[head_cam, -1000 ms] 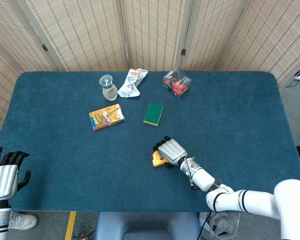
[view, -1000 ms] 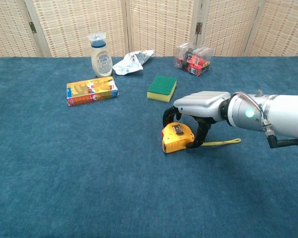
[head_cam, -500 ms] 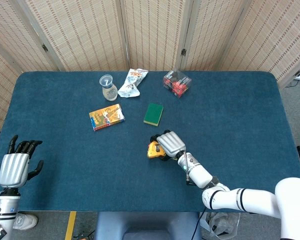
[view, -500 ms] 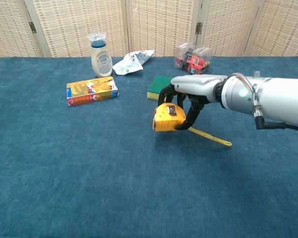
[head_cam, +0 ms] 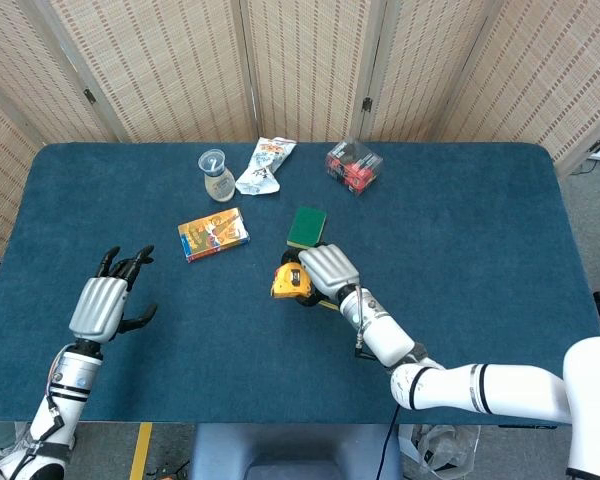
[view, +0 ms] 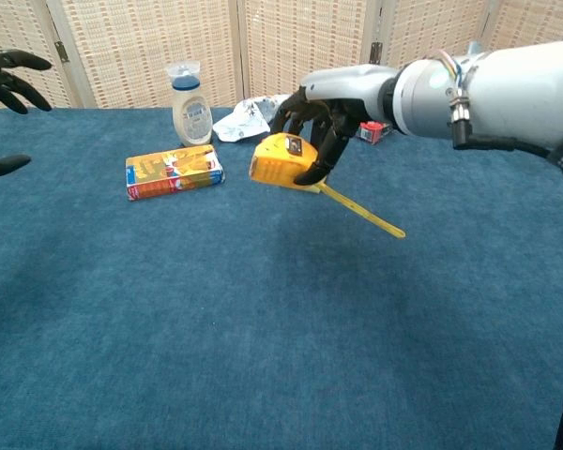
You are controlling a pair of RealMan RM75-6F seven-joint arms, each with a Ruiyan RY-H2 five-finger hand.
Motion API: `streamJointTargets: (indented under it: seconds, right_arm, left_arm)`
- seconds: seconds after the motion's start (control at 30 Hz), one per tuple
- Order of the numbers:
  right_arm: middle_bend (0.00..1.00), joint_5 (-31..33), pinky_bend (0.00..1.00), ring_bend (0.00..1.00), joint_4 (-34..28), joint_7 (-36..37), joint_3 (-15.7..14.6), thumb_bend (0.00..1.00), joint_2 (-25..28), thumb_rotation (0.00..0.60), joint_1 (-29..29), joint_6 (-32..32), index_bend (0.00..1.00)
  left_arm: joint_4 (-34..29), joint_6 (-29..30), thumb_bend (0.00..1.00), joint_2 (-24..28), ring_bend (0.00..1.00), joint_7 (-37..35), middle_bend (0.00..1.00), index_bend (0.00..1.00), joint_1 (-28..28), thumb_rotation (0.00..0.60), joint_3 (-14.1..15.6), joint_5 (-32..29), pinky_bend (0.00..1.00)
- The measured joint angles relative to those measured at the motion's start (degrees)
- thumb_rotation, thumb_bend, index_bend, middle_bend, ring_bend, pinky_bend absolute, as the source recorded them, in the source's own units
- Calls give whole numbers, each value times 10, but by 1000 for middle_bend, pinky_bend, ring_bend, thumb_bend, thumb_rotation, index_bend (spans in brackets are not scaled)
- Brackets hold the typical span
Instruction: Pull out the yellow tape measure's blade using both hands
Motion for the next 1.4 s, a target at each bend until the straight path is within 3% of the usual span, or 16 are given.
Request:
streamJointTargets:
  seconds: [0.27,0.67,1.23,1.4]
  right_arm:
    - [473,66,214,402,-12,-15,10,303,3,600,53,11,561]
    - [473,104,215,403,38,-5,4,303,-34,600,104,-5,561]
    - [473,131,214,402,83,10,5,303,-73,600,148,-8,561]
    - [473,140,214,404,102,17,6,303,-86,600,157,-10,561]
  left_arm:
    - [-9,-14,366,-53,82,6,43,0,-24,600,-5,-45,8]
    - [-21,4,366,-118,80,26,40,0,-48,595,-21,-98,8]
    - [-26,4,366,-146,58,44,7,0,-74,543,-30,-139,4]
    - [-28,10,366,-152,0,52,0,0,-80,535,-34,-148,0]
